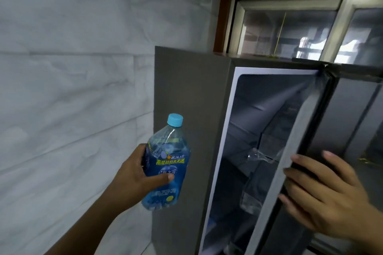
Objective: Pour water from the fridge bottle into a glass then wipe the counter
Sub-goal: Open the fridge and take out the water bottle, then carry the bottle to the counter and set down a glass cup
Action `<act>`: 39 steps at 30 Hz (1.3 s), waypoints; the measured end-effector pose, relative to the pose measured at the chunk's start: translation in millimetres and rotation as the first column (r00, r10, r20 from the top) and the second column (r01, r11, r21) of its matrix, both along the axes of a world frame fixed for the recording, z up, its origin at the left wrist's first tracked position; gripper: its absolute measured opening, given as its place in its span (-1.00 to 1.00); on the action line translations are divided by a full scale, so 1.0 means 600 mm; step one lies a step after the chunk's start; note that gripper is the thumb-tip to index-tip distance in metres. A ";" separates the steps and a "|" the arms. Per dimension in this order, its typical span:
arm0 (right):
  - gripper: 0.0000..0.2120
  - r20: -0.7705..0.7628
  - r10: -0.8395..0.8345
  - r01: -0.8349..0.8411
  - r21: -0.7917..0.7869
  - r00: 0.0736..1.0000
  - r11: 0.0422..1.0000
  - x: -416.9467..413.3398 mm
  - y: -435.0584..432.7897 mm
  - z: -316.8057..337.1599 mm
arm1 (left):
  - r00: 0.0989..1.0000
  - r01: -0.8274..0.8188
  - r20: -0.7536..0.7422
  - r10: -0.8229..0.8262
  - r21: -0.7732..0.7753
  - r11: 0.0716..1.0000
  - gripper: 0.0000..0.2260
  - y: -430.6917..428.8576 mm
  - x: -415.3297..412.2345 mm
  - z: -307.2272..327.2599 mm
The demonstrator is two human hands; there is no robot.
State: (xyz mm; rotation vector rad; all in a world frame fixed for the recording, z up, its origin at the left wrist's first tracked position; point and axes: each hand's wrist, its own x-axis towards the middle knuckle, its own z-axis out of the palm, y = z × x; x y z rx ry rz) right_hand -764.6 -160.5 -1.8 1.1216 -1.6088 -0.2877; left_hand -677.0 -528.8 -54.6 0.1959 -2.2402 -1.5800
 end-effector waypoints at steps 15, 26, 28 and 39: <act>-0.80 0.018 0.141 -0.142 0.227 0.990 0.963 -0.164 -0.149 -0.056 | 0.998 -0.047 0.042 0.046 0.021 0.999 -0.40 -0.026 0.021 -0.007; -0.82 0.102 0.060 -0.077 0.176 0.993 0.981 -0.158 -0.183 -0.067 | 0.996 -0.035 0.087 0.034 0.008 0.999 -0.39 -0.042 0.049 -0.022; -0.85 0.278 -0.002 -0.038 0.137 0.960 0.990 -0.114 -0.179 -0.065 | 0.997 0.022 0.080 -0.022 0.012 1.000 -0.39 -0.025 0.048 -0.022; -0.73 0.819 0.362 0.305 -0.519 0.446 0.798 0.156 -0.037 -0.011 | 0.881 0.472 0.094 -0.464 -0.123 0.873 -0.36 0.195 0.001 -0.073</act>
